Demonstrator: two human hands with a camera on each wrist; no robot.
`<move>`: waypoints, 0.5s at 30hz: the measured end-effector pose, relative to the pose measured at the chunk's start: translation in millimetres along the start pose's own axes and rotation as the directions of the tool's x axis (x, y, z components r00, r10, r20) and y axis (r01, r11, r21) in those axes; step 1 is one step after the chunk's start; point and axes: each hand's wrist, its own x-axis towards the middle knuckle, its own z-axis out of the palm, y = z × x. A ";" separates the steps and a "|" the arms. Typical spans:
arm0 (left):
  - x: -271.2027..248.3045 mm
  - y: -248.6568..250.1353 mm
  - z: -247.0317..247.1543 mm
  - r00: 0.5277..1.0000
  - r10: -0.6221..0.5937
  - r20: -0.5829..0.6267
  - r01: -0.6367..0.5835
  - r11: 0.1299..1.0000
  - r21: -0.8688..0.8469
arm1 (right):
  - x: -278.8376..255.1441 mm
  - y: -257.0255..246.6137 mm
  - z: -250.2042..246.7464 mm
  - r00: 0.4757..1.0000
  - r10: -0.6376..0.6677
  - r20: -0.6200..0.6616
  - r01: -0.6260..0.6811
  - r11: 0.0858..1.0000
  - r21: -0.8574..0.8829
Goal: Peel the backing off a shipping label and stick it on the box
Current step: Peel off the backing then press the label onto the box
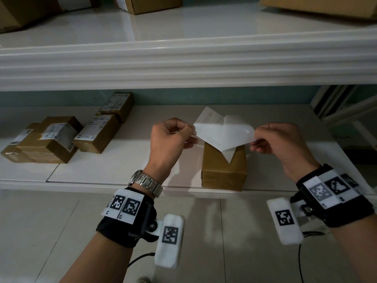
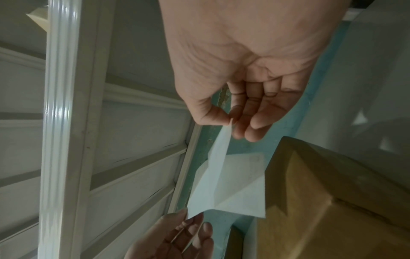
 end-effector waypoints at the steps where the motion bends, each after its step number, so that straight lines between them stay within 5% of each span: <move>1: 0.3 0.1 0.0 1.000 -0.001 -0.003 0.001 1.000 0.001 | 0.3 0.4 -0.3 1.000 0.002 0.000 -0.002 1.000 -0.002; 15: 1.2 0.9 -2.9 1.000 -0.004 -0.030 0.005 1.000 0.018 | 3.2 2.4 -4.3 1.000 0.002 -0.017 -0.003 1.000 -0.027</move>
